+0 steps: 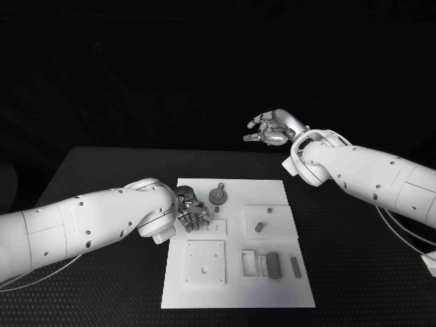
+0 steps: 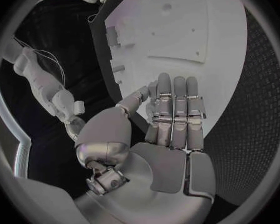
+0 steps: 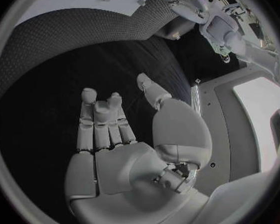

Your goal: Assemble the parts on the task board

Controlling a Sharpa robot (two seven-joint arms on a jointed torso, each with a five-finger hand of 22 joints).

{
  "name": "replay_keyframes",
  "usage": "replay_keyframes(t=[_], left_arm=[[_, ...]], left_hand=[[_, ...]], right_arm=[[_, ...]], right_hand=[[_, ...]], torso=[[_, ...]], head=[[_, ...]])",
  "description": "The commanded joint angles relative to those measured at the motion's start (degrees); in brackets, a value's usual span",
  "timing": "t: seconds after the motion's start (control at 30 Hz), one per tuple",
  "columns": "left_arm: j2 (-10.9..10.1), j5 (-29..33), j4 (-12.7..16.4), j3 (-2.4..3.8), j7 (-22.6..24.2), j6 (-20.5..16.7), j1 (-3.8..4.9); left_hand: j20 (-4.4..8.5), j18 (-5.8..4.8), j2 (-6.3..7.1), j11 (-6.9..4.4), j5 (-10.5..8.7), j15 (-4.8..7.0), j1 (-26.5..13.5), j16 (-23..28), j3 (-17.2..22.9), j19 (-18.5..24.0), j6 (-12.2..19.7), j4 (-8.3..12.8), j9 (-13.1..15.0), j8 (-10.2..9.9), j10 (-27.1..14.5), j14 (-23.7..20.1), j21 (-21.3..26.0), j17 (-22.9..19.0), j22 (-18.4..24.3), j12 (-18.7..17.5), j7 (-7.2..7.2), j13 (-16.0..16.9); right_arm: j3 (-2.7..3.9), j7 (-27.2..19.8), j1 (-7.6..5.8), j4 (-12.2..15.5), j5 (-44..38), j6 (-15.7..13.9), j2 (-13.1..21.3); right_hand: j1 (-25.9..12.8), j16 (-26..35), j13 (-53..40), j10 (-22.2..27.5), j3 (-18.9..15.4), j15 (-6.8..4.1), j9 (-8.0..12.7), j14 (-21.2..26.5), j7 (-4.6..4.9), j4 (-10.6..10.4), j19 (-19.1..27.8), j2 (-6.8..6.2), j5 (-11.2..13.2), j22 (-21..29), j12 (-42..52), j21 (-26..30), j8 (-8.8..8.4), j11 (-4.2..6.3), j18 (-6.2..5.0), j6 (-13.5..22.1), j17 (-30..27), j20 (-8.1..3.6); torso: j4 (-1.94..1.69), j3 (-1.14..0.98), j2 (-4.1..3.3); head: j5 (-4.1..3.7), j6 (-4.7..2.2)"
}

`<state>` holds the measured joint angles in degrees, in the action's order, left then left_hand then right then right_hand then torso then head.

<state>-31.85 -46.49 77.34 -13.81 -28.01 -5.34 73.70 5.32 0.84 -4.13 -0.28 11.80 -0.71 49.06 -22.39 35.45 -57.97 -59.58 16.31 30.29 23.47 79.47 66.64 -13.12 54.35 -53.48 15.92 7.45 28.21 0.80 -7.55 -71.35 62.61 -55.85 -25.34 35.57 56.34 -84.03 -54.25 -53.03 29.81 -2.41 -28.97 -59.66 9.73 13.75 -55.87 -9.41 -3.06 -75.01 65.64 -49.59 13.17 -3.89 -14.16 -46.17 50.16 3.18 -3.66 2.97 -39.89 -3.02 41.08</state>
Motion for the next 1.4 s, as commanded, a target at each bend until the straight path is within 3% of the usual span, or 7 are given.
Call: replay_keyframes(t=[0.03,0.43,1.4], left_arm=[[0.6,-2.3,-0.6,0.05,-0.4,1.1,-0.24],[1.6,-3.4,-1.6,0.06,-0.7,2.0,-1.03],[2.9,-5.2,-2.2,0.07,-0.9,4.0,-1.94]], left_hand=[[-0.06,-0.70,-0.27,-0.29,0.26,0.30,-0.3,-0.3,0.3,-0.3,-4.1,0.1,0.1,0.1,-0.1,0.2,-0.4,0.0,-0.1,0.4,-3.81,0.1],[-0.04,-0.72,-0.24,-0.30,0.27,0.31,-0.3,-0.5,0.4,-0.3,-4.1,0.1,0.4,0.1,-0.3,0.1,-0.4,0.0,-0.4,0.6,-3.81,0.4],[-0.07,-0.76,-0.37,-0.24,0.13,0.26,-0.4,-0.8,0.6,-0.1,-3.9,0.1,0.8,-0.1,-0.7,-0.2,-0.4,-0.1,-0.8,0.9,-3.74,0.8]], right_arm=[[0.04,-0.7,-0.06,0.1,0.1,1.1,-0.1],[0.04,-0.6,-0.06,0.4,0.1,1.4,-0.1],[0.04,-0.6,-0.05,0.7,0.1,1.6,-0.1]], right_hand=[[-0.1,0.0,0.1,0.4,-0.4,0.00,0.1,0.5,0.42,-0.1,0.3,0.60,0.2,-0.8,0.4,0.3,0.09,0.17,-0.84,-0.1,-0.1,-0.06],[-0.2,0.0,0.1,0.4,-0.5,0.01,0.1,0.6,0.43,0.0,0.3,0.73,0.2,-0.8,0.4,0.3,0.08,0.16,-0.84,-0.1,-0.1,-0.03],[-0.3,0.0,0.2,0.5,-0.7,0.03,0.2,0.6,0.45,0.1,0.4,0.89,0.2,-0.8,0.5,0.4,0.08,0.14,-0.84,0.0,-0.1,0.00]], torso=[[0.03,-0.04,-0.04],[-0.07,-0.04,0.01],[-0.06,-0.01,0.01]], head=[[-0.02,0.13],[-0.27,0.48],[-0.58,0.76]])
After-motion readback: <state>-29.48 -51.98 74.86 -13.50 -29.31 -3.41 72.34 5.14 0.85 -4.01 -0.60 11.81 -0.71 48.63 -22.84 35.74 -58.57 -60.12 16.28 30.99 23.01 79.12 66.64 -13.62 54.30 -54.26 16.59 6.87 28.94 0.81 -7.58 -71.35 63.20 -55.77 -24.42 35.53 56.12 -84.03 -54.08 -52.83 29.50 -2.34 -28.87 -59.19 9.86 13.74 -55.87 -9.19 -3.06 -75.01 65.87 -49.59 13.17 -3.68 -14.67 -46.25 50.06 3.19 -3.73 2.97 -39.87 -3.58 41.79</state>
